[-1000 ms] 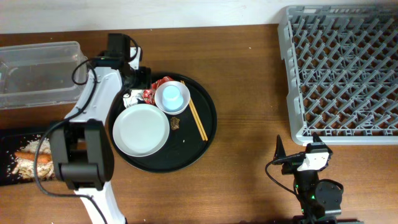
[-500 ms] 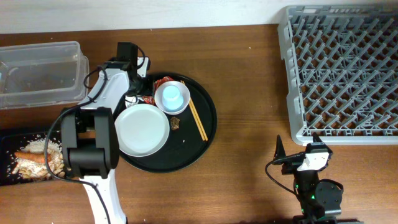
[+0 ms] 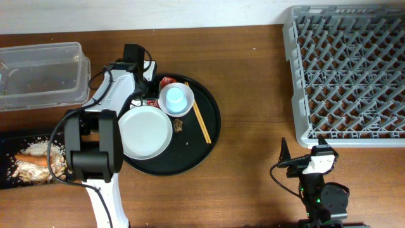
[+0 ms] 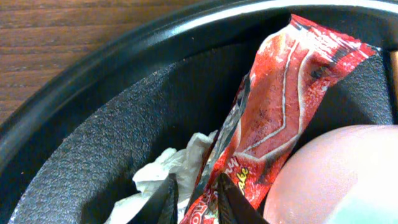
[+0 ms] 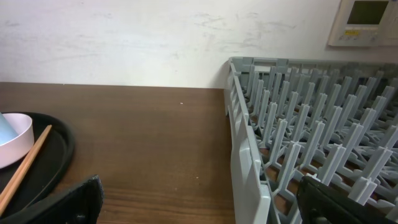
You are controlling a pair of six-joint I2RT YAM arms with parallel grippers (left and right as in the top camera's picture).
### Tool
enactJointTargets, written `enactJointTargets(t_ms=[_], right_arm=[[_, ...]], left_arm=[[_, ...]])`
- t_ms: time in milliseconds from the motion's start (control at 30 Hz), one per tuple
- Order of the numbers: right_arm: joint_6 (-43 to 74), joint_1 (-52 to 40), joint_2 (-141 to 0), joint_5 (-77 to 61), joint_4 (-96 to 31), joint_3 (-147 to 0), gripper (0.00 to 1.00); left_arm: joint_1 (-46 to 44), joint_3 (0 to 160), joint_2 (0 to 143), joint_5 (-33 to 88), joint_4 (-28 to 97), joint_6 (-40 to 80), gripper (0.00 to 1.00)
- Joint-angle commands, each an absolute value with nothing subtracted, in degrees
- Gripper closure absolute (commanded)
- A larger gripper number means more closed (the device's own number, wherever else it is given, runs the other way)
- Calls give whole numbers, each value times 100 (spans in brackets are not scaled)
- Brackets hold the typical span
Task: Sort waste into correct bins and load items into the dishwasher rack
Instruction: 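Lower the left gripper and grasp the red snack wrapper, then lift the wrapper and carry it to the clear plastic bin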
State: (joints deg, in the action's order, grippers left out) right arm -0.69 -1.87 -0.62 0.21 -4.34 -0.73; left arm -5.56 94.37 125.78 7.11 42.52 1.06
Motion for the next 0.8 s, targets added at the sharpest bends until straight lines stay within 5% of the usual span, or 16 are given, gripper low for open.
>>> enactJointTargets(t_ms=[0,233,267,333,400,767], right_arm=[[-106,-220,-21,69,-456,-32,2],[-106,-220,-21,71,-456,-32,2],[-106,-220,-21,71,-456,-32,2],[-106,-220,-21,69,-456,-32,2],[-106,-220,-21,69,-456,-32,2],[-106,-220,-21,71,-456,-32,2]], left_arm=[[-587,9544,12081,751,4283,60,80],[-587,9542,11867,755,4657,60,94],[-587,9542,11867,753,4676,60,92],[-587,9518,11872,749,4709,58,62],[-585,9378,11920,751,4593,58,52],[-587,9266,12230,727,4206,-183,54]])
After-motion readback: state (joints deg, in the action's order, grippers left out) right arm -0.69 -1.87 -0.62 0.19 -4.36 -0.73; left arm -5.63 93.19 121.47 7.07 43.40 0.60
